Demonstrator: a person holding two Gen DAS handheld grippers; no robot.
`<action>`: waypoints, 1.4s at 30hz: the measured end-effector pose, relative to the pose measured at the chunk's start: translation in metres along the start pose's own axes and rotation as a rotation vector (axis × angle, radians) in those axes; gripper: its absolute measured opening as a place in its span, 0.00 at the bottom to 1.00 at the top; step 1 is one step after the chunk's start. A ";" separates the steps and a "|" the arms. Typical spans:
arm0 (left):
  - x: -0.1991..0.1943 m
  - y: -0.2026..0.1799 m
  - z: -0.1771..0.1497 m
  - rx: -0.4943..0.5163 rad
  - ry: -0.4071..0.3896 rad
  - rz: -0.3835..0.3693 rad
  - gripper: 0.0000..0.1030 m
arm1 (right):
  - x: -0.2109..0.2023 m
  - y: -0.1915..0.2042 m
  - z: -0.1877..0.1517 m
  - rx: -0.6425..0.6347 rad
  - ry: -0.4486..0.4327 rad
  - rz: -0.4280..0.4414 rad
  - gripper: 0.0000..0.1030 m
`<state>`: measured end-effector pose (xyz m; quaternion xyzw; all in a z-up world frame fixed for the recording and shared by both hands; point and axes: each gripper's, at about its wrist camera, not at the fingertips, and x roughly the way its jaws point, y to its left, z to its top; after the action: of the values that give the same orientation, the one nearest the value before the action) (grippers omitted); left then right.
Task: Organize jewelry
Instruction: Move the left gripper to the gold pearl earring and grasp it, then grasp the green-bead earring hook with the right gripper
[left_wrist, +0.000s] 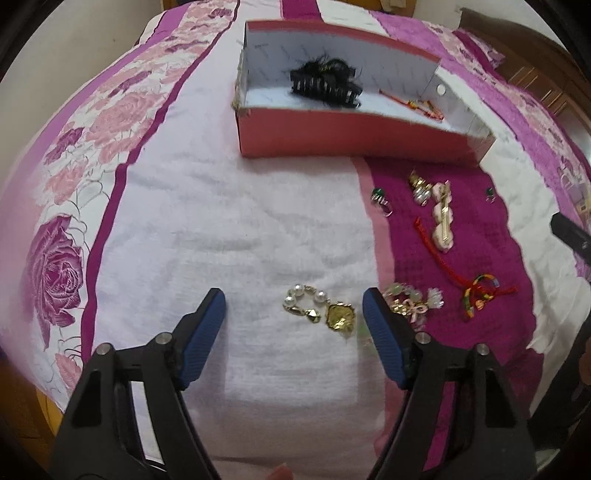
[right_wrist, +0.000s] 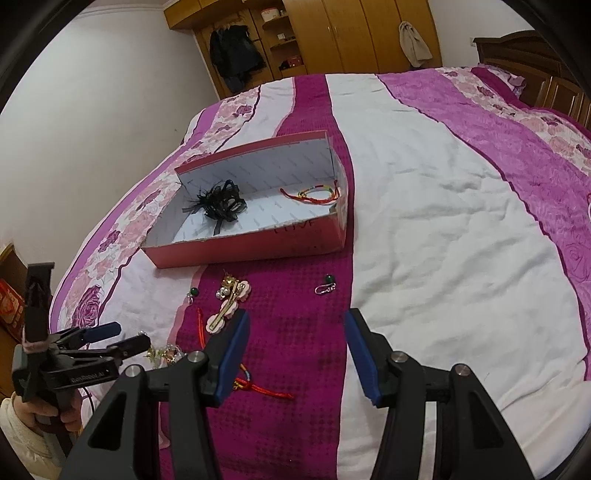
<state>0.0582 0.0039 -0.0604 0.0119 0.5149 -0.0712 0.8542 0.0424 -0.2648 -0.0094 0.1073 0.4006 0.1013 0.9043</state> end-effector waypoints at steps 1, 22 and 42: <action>0.004 0.001 -0.001 -0.003 0.012 0.002 0.62 | 0.000 -0.001 0.000 0.001 0.001 0.001 0.55; 0.003 -0.005 -0.010 0.067 -0.024 -0.065 0.01 | 0.010 -0.016 -0.004 0.045 0.013 -0.015 0.55; -0.021 0.004 0.011 -0.022 -0.118 -0.081 0.01 | 0.066 -0.012 0.020 -0.006 0.060 -0.061 0.44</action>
<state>0.0584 0.0097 -0.0371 -0.0226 0.4643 -0.1008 0.8796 0.1022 -0.2612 -0.0463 0.0895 0.4305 0.0781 0.8948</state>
